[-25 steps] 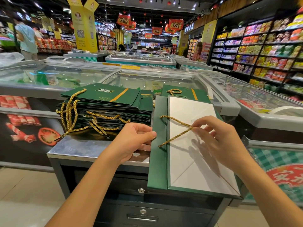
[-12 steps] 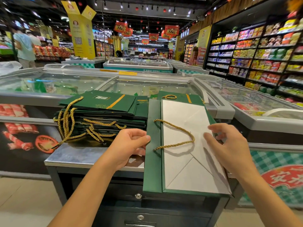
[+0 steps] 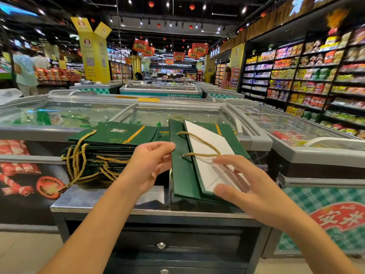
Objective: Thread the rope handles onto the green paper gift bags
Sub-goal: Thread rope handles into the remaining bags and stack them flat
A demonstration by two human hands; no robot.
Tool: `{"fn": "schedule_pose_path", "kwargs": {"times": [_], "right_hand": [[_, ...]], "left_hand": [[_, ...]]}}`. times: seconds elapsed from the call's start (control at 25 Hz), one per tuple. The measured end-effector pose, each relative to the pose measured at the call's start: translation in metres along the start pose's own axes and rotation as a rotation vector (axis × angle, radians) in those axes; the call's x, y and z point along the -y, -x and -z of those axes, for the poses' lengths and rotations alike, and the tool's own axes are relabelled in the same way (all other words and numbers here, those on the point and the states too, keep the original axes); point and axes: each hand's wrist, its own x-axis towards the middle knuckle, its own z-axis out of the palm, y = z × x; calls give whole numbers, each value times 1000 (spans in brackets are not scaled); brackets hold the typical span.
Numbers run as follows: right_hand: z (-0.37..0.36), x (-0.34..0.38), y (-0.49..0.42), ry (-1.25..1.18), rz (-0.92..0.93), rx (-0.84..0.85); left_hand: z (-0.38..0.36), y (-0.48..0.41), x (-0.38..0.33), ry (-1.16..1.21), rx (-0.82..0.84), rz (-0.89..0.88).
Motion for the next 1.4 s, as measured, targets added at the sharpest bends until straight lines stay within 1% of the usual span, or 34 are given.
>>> {"fn": "schedule_pose_path", "kwargs": {"times": [0.08, 0.16, 0.28, 0.44, 0.52, 0.6, 0.68, 0.76, 0.84, 0.92, 1.0, 1.08, 1.16, 1.24, 1.32, 1.4], "right_hand": [[6, 7, -4, -47, 23, 20], [9, 12, -10, -23, 63, -11], [5, 15, -23, 49, 140, -167], [-2, 16, -34, 48, 234, -317], [0, 15, -37, -6, 227, -397], [6, 17, -40, -195, 167, -481], [13, 18, -43, -409, 86, -604], [15, 17, -45, -655, -35, -698], [12, 14, -49, -929, -160, -784], [7, 9, -52, -1126, -244, -840], [-1, 5, -53, -1259, -266, -808], [-6, -4, -50, -1299, -286, -766], [-1, -16, -46, -1267, -303, -720], [11, -29, -44, -1215, -279, -655], [24, -41, -43, -1105, -284, -562], [32, -51, -43, -967, -305, -419]], "left_hand": [[-12, -3, -19, -1, 7, -45], [-23, -6, -34, 11, 6, -76], [-35, -9, -50, 39, 1, -92], [-43, -14, -58, 45, 11, -99], [-41, -17, -56, 23, 37, -105], [-36, -17, -48, -15, 52, -113], [-28, -15, -31, -84, 9, -101], [-22, -11, -11, -149, -25, -61], [-23, -4, 9, -177, 25, 18], [-33, 4, 24, -131, 115, 52], [-42, 6, 35, -31, 116, -14], [-44, 2, 40, 11, 23, -141], [-39, -5, 39, 35, -34, -238], [-32, -10, 34, 44, -37, -287], [-27, -17, 26, -6, -30, -306], [-25, -26, 19, -112, -26, -308]]}}
